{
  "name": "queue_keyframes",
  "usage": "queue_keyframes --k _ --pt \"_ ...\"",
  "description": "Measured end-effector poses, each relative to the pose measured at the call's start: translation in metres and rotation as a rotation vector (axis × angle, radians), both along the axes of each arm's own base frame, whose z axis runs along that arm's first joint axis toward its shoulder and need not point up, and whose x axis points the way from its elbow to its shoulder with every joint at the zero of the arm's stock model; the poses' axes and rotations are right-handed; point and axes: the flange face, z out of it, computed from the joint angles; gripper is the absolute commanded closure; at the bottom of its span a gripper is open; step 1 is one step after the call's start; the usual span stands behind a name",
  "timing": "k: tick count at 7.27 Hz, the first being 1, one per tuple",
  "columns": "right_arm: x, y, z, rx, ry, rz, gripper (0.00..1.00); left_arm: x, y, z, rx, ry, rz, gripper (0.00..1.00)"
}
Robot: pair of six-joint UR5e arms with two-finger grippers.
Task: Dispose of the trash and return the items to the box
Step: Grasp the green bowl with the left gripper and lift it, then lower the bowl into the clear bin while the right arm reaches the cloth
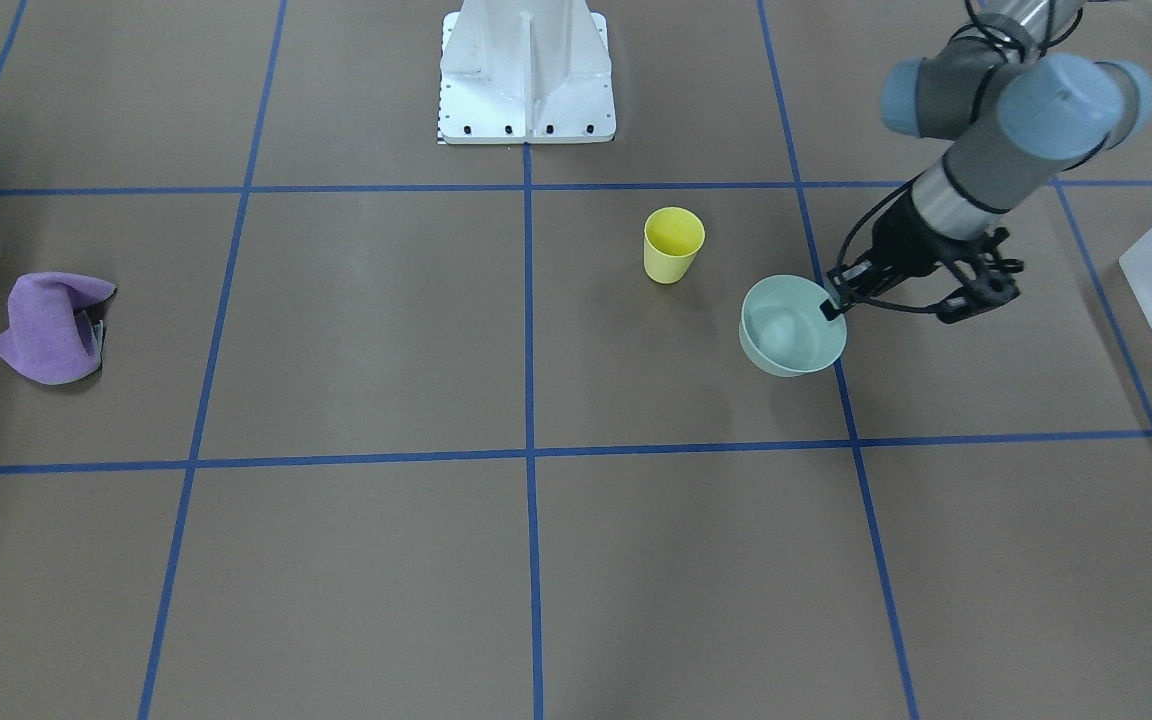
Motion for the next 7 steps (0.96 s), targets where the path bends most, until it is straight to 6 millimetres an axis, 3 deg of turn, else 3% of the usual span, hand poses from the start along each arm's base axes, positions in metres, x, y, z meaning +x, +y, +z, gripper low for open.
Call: queue_keyframes --k 2,4,5,6,7 --pt "-0.017 0.0 -0.018 0.001 -0.005 -0.004 0.0 -0.129 -0.005 0.08 0.115 -0.069 -0.019 1.0" --pt "-0.038 0.001 -0.038 -0.001 -0.01 -0.009 0.0 -0.25 0.003 0.173 0.175 -0.172 -0.016 1.0" --pt "-0.048 0.002 -0.047 -0.002 -0.012 -0.014 0.0 -0.294 0.009 0.225 0.178 -0.201 -0.002 1.0" --pt "-0.057 0.003 -0.055 -0.002 -0.014 -0.018 0.0 -0.321 0.015 0.275 0.165 -0.211 0.013 1.0" --pt "-0.065 0.005 -0.06 -0.004 -0.015 -0.026 0.0 -0.334 0.025 0.318 0.152 -0.213 0.025 1.0"
